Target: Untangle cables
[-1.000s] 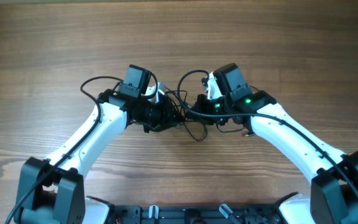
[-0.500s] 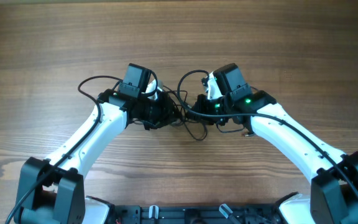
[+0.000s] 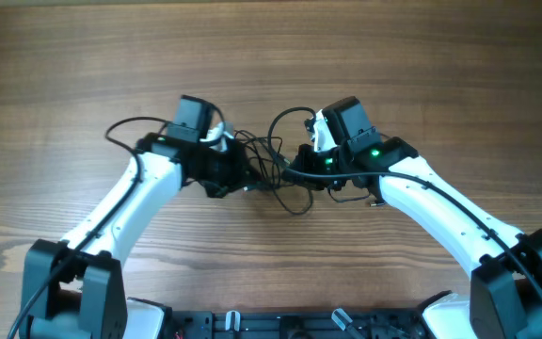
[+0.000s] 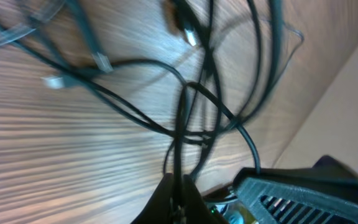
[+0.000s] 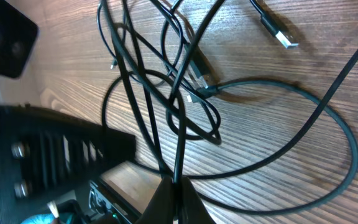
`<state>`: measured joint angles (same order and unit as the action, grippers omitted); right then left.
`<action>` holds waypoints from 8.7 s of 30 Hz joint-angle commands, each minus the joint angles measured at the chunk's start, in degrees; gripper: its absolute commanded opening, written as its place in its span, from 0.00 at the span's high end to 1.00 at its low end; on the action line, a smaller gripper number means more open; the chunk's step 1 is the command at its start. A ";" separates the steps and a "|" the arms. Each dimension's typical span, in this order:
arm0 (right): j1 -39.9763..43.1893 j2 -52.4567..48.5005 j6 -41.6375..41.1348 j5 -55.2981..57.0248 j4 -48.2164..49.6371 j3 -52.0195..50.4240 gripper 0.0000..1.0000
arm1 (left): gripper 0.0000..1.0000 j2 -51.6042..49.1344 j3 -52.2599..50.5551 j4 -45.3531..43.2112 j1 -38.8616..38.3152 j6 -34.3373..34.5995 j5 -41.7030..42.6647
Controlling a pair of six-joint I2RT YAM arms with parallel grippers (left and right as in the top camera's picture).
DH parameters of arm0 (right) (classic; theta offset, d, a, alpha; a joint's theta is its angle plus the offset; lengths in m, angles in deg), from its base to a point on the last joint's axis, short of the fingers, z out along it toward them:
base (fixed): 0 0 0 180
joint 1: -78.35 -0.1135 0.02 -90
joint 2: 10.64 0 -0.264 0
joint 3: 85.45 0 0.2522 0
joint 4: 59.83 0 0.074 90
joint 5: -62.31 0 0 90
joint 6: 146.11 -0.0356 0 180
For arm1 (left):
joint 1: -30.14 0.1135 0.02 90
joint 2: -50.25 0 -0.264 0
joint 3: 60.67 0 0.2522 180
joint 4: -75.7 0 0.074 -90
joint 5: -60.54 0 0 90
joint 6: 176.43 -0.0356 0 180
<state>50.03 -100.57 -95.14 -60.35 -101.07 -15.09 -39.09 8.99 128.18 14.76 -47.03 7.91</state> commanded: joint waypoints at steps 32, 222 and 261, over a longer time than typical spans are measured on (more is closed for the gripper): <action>0.15 0.15 5.84 29.09 -10.69 0.00 0.96 | 0.35 0.96 0.35 11.32 26.93 -19.96 21.44; -9.53 -4.39 -10.49 13.09 11.17 -2.71 0.96 | 0.56 -6.03 0.26 6.58 -1.31 -25.49 2.14; -0.20 -4.39 -8.46 28.35 -12.13 -2.73 0.96 | 0.60 5.97 0.35 10.88 54.99 -24.04 21.09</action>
<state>49.68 -104.28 -104.17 -32.46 -113.25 -17.93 -34.04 8.97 139.00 73.25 -70.66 28.13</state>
